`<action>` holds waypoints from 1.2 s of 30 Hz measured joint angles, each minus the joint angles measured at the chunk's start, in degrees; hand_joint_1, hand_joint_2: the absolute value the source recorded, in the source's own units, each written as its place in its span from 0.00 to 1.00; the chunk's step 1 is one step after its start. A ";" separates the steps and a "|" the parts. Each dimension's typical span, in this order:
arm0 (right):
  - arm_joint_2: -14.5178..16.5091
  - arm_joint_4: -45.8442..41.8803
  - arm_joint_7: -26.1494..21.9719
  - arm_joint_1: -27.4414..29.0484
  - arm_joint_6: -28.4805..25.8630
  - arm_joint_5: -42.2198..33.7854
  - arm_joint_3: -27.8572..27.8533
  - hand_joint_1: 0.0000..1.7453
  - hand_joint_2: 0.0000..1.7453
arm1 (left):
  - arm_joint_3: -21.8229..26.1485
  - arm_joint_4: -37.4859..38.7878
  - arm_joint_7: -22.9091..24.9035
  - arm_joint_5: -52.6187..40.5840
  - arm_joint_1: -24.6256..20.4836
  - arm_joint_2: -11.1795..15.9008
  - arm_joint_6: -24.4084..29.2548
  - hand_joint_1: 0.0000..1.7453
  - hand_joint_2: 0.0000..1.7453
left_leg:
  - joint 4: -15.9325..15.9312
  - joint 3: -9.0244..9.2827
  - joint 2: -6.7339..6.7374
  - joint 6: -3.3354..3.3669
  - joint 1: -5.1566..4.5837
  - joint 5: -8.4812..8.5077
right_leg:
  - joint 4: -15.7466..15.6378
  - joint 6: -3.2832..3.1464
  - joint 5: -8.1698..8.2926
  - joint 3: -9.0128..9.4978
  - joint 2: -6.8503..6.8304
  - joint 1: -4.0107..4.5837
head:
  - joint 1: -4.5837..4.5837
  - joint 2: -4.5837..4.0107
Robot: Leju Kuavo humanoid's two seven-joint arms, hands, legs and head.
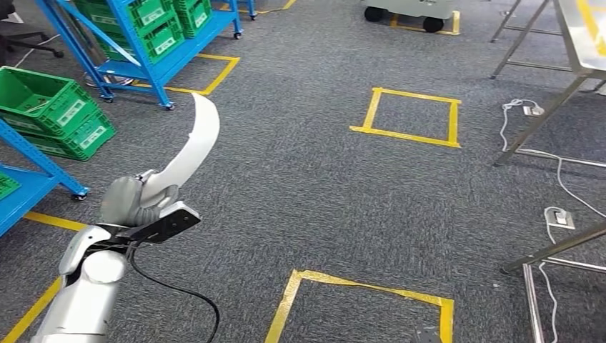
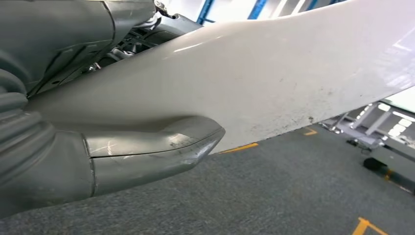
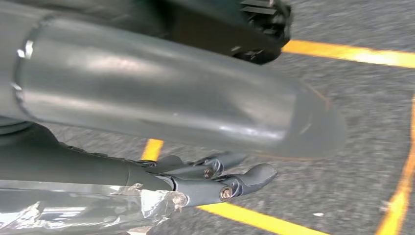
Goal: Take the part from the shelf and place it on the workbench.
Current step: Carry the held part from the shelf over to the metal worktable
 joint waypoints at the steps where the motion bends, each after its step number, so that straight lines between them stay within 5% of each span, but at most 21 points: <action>1: 0.06 0.00 -0.25 -0.40 -0.02 -0.13 0.04 0.00 0.00 | 0.40 0.78 -0.20 0.02 -0.40 0.21 0.08 1.00 1.00 | 0.00 0.00 0.78 0.08 -0.14 -0.02 | 3.43 0.07 -1.32 -1.53 -0.57 -0.03 | 0.00 0.00; 3: 0.16 0.00 -0.60 -0.75 -0.07 -0.26 0.22 0.00 0.00 | 0.97 2.16 -0.46 0.05 -1.12 0.51 0.25 1.00 1.00 | 0.01 0.02 2.07 0.13 -0.30 -0.08 | 5.02 0.10 -1.20 -1.87 -1.05 -0.07 | 0.01 0.00; 7: 0.32 0.00 -0.68 -1.23 -0.68 -0.27 0.47 0.00 0.00 | 1.63 4.44 -1.36 0.39 -3.35 0.58 0.62 1.00 1.00 | 0.28 0.10 3.79 -0.54 -0.80 -0.45 | -8.04 -0.46 3.78 5.89 -4.65 0.35 | 0.05 0.00; 9: 0.47 0.00 -0.49 -1.50 -1.02 -0.27 0.50 0.00 0.00 | 1.87 4.99 -1.64 0.57 -4.14 0.56 0.75 1.00 1.00 | 0.35 0.10 4.75 -1.01 -1.18 -0.57 | -9.99 -1.17 3.82 6.74 -5.29 0.73 | -0.15 0.00; 11: 0.49 0.00 -0.30 -1.22 -1.15 -0.28 0.52 0.00 0.00 | 1.96 5.18 -1.79 0.48 -4.40 0.32 0.84 1.00 1.00 | 0.38 0.27 5.53 -1.48 -1.00 -0.93 | -10.10 -1.90 3.98 6.55 -3.85 0.70 | -0.35 0.00; 13: 0.52 0.00 -0.28 -0.65 -1.14 -0.47 0.50 0.00 0.00 | 1.96 4.84 -1.69 0.08 -4.41 -0.16 0.75 1.00 1.00 | 3.15 -0.77 4.03 -1.96 -0.75 -3.01 | -10.34 -2.51 4.12 6.72 -2.59 0.55 | -0.54 0.01; 16: 0.59 0.00 -0.31 -0.15 -1.05 -0.97 0.45 0.00 0.00 | 1.87 3.67 -1.06 -0.69 -3.73 -1.08 0.03 1.00 1.00 | 14.05 -6.04 1.08 -2.19 -0.66 -7.90 | -10.41 -3.04 4.14 6.80 -0.63 0.42 | -0.91 0.00; 18: 0.60 0.00 -0.32 0.27 -0.85 -1.31 0.43 0.00 0.00 | 1.46 2.98 -0.77 -1.21 -3.05 -1.81 -0.45 1.00 1.00 | 16.64 -7.80 0.65 -2.13 -0.63 -7.55 | -10.40 -3.07 4.12 6.87 0.94 0.35 | -0.98 0.00; 22: 0.55 -0.01 -0.24 1.21 -0.12 -2.15 0.29 0.00 0.00 | -0.61 1.55 0.04 -2.48 -2.69 -3.30 -1.03 1.00 1.00 | 4.18 -2.67 -2.08 -2.16 -0.04 -0.32 | -10.02 -2.29 4.05 6.75 3.58 0.12 | -1.23 0.00; 24: 0.51 -0.02 0.02 1.45 0.11 -2.43 0.20 0.00 0.00 | -1.89 1.23 0.36 -2.72 -2.58 -4.02 -1.13 1.00 1.00 | 1.32 -1.56 -3.14 -1.95 0.04 -0.02 | -10.00 -1.52 4.27 6.24 4.53 0.04 | -1.32 0.00; 26: 0.51 -0.02 0.55 1.77 0.22 -2.61 -0.07 0.00 0.00 | -3.02 1.05 0.58 -2.59 -2.56 -4.60 -1.46 1.00 1.00 | 0.98 -1.52 -2.31 -1.27 -0.03 0.01 | -10.21 -0.87 4.49 5.79 4.97 -0.16 | -1.30 0.00; 28: 0.51 -0.02 0.93 1.89 0.44 -2.51 -0.41 0.00 0.00 | -4.20 0.91 0.63 -1.97 -2.68 -4.93 -2.12 1.00 1.00 | 0.77 -1.36 -1.31 -0.46 0.02 0.15 | -7.99 -0.44 3.13 4.55 3.01 -0.03 | -0.94 0.00; 30: 0.51 -0.02 1.03 1.64 0.75 -2.07 -0.57 0.00 0.00 | -5.35 0.85 0.39 -0.74 -2.64 -4.93 -3.04 1.00 1.00 | 0.72 -1.24 -0.15 0.09 -0.15 0.04 | -1.21 -0.14 -0.21 1.32 0.23 0.09 | -0.55 0.00; 32: 0.49 -0.02 0.89 1.47 1.13 -1.35 -0.59 0.00 0.00 | -6.37 0.88 -0.21 0.59 -2.53 -4.66 -3.77 1.00 1.00 | 0.72 -1.20 1.16 0.32 -0.37 -0.08 | 5.27 0.02 -2.54 -1.78 -0.78 0.03 | -0.52 0.00; 34: 0.40 -0.02 0.58 1.58 1.41 -0.69 -0.58 0.00 0.00 | -7.44 0.91 -0.91 1.45 -2.52 -4.30 -3.93 1.00 1.00 | 0.73 -1.07 2.28 0.32 -0.43 -0.21 | 4.24 0.05 -1.15 -1.00 -1.12 0.02 | -0.51 0.00; 36: 0.22 -0.01 0.16 1.57 1.61 -0.04 -0.57 0.00 0.00 | -8.49 0.91 -1.72 2.37 -2.59 -3.85 -4.03 1.00 1.00 | 0.79 -0.80 3.26 0.03 -0.51 -0.45 | -3.36 0.04 1.97 3.37 -2.66 0.17 | -0.49 0.00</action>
